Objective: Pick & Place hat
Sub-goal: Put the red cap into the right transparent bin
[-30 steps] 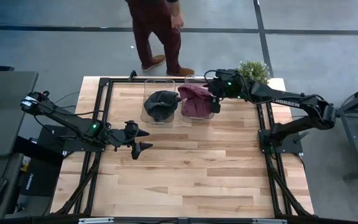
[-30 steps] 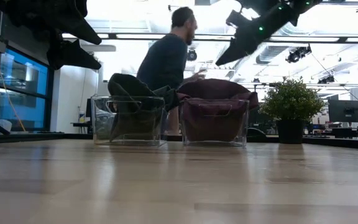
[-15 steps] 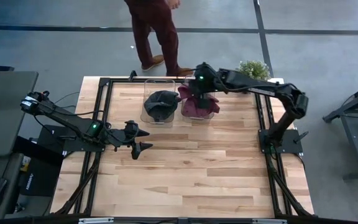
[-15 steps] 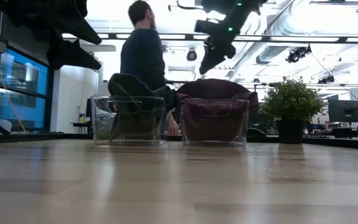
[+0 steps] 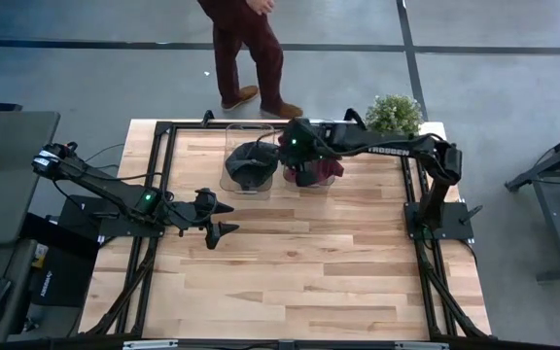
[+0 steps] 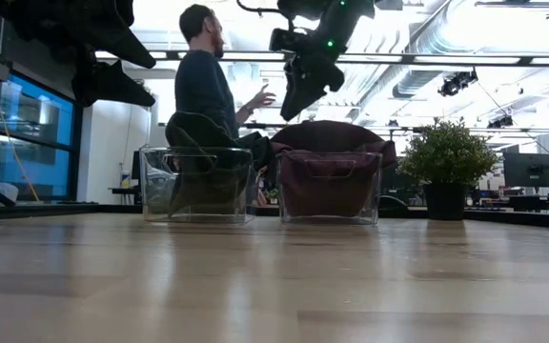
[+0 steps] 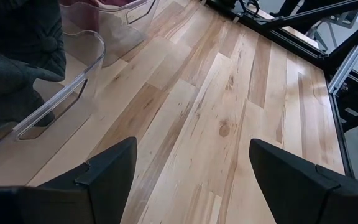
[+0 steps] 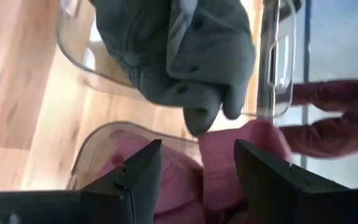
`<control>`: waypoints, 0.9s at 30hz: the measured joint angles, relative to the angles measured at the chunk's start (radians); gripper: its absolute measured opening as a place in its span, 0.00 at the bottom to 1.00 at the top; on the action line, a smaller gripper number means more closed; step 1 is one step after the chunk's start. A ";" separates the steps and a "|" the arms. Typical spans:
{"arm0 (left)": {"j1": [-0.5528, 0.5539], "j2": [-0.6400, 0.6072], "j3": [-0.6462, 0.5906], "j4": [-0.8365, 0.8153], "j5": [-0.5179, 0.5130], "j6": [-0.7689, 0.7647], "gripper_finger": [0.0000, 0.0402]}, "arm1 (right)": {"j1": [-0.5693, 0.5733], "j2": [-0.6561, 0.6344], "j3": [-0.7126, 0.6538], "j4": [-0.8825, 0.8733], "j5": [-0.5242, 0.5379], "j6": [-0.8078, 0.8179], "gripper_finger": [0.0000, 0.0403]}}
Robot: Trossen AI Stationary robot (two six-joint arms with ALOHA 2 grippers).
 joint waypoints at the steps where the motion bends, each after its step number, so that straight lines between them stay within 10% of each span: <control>1: 0.000 0.000 0.000 0.000 0.000 0.000 0.75 | 0.011 0.000 -0.009 0.004 0.025 0.012 0.48; 17: 0.000 0.000 0.000 0.000 0.000 0.000 0.75 | 0.077 0.002 -0.332 0.462 0.430 -0.190 0.48; 27: 0.000 0.000 0.000 0.000 0.000 0.000 0.75 | 0.077 -0.001 -0.363 0.574 0.429 -0.197 0.43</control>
